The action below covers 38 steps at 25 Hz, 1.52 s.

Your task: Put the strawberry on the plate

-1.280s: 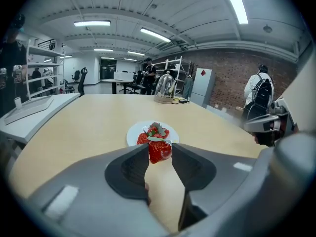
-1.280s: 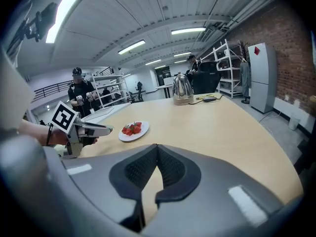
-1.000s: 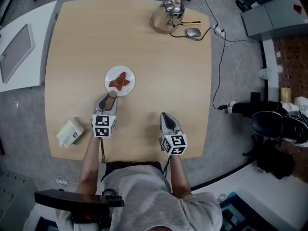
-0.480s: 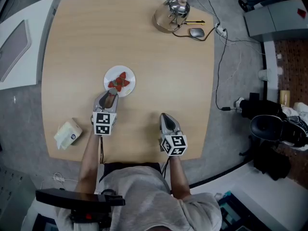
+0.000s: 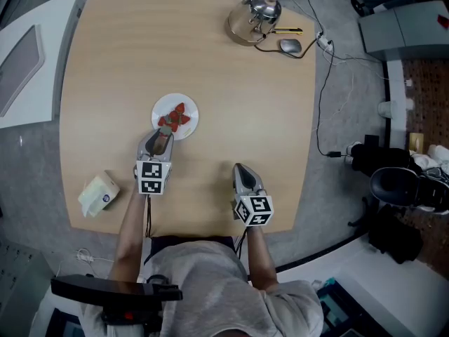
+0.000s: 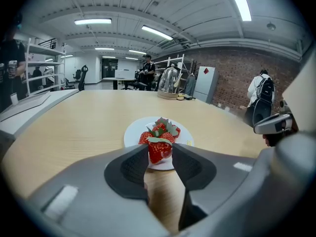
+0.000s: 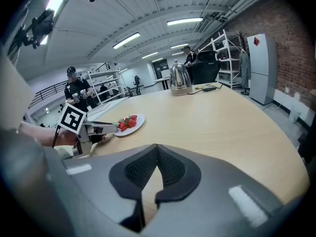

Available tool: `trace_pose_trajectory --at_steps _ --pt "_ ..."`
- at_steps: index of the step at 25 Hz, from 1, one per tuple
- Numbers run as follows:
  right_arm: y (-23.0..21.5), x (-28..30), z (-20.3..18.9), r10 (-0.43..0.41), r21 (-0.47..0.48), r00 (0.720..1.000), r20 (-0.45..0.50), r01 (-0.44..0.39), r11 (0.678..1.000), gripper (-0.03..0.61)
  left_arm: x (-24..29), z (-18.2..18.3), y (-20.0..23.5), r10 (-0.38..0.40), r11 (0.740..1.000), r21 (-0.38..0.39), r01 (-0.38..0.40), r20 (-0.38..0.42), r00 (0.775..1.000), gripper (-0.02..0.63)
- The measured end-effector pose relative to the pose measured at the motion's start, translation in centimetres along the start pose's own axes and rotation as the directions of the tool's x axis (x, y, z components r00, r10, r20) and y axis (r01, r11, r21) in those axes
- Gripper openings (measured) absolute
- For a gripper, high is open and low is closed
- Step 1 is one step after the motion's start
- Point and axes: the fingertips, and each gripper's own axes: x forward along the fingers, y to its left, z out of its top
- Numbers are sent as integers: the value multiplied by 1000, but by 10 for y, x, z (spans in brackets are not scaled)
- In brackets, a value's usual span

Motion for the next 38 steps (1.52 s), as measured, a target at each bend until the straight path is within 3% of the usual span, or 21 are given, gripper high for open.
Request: trace_pose_trajectory --at_steps 15,22,38 --pt "3 1 0 7 2 1000 4 -7 1000 6 -6 3 -3 -31 999 -20 31 -4 1000 213" --pt "8 -5 6 13 -4 1000 24 -13 1000 6 -16 8 -10 -57 998 -29 58 12 998 264" --pt "26 -33 29 43 -46 992 118 -38 998 6 -89 41 -29 -25 1000 -10 27 130 991 189"
